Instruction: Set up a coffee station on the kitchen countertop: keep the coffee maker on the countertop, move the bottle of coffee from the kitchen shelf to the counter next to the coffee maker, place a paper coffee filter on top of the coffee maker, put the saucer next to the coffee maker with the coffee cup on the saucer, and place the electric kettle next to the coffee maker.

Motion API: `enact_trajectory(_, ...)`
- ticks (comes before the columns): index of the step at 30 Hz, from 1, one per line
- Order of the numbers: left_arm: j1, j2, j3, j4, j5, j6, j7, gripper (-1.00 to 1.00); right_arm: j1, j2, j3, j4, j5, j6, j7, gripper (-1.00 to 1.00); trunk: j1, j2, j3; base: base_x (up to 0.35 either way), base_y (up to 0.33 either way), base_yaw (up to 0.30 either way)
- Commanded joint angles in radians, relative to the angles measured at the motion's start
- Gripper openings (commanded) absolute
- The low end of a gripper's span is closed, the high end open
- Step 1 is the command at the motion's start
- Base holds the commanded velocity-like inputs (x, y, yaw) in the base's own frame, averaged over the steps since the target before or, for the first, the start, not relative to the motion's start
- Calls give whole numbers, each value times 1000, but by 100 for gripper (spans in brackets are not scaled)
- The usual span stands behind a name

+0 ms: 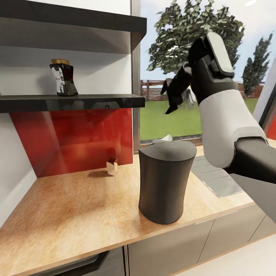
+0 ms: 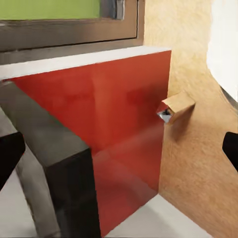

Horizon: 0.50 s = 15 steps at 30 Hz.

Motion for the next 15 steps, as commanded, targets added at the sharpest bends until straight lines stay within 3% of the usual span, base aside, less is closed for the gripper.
enact_trajectory(1, -1, 0, 1, 2, 7, -2, 1, 100, 0, 1, -4, -38, -1, 36, -3, 100, 1, -1, -1, 0, 0, 0)
enact_trajectory(4, -1, 1, 2, 1, 7, -3, 1, 100, 0, 1, -4, -99, -2, 134, -3, 100, 1, -1, -1, 0, 0, 0)
enact_trajectory(7, -2, 1, 2, 0, 7, -4, 1, 100, 1, 1, -5, -111, -3, 182, -3, 100, 1, -1, -1, 0, 0, 0)
enact_trajectory(9, -2, 1, 2, -1, 7, -6, 2, 100, 22, 1, -5, -119, -2, 254, -3, 100, 1, -1, -1, 0, 0, 0)
enact_trajectory(12, -3, -1, 2, -2, 7, -9, 5, 100, 48, 0, -6, -132, 0, 431, -3, 100, 1, -1, -1, -6, 0, 0)
enact_trajectory(15, -3, -2, 2, -3, 7, -10, 6, 100, 55, 0, -6, -136, 0, 543, -3, 100, 1, -1, -1, -106, 60, 0)
